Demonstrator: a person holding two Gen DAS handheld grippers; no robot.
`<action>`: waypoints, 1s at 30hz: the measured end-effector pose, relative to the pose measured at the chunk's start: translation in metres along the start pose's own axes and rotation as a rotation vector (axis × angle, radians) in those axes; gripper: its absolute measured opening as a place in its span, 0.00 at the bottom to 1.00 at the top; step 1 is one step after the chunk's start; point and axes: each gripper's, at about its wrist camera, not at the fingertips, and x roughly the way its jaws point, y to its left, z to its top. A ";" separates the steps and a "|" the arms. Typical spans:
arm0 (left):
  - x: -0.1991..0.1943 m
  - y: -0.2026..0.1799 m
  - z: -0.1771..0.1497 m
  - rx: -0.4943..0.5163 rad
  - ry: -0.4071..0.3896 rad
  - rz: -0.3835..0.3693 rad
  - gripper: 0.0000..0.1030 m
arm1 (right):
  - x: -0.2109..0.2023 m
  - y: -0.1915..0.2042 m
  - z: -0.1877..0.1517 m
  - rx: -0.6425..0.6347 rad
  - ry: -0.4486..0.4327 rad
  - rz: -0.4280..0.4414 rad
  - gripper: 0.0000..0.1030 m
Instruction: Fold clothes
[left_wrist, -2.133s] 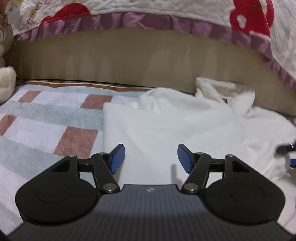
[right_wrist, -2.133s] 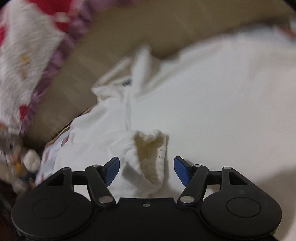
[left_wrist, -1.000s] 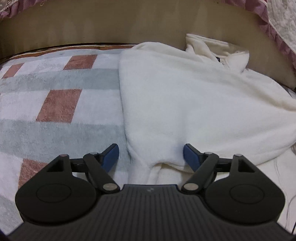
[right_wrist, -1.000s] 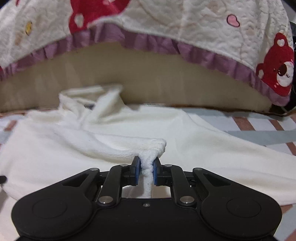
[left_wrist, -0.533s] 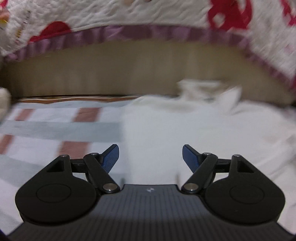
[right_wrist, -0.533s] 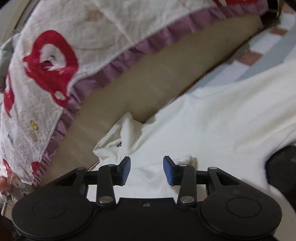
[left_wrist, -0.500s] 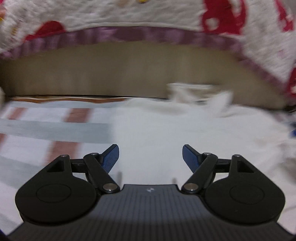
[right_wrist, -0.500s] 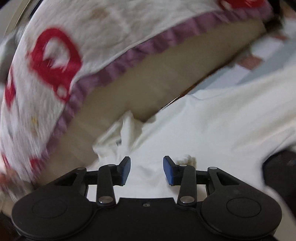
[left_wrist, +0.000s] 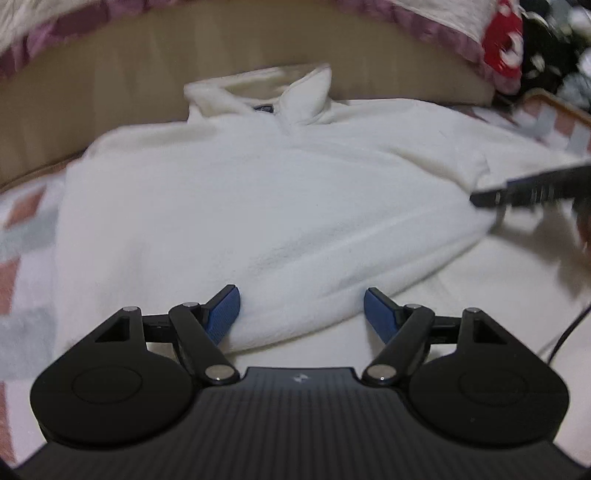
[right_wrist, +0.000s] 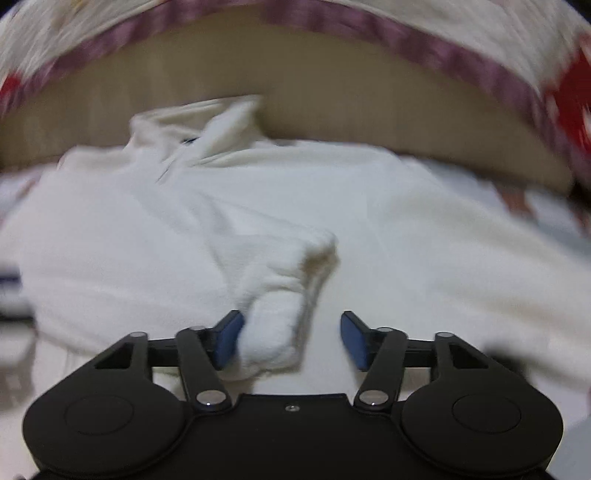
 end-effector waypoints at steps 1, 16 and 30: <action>-0.002 -0.003 0.000 0.027 0.005 0.014 0.73 | -0.004 -0.005 -0.001 0.042 0.007 0.016 0.62; -0.019 -0.050 0.029 0.018 -0.061 0.004 0.72 | -0.101 -0.201 -0.059 0.639 -0.065 -0.090 0.63; 0.020 -0.176 0.087 -0.015 -0.028 -0.108 0.73 | -0.116 -0.340 -0.081 0.768 -0.134 -0.372 0.66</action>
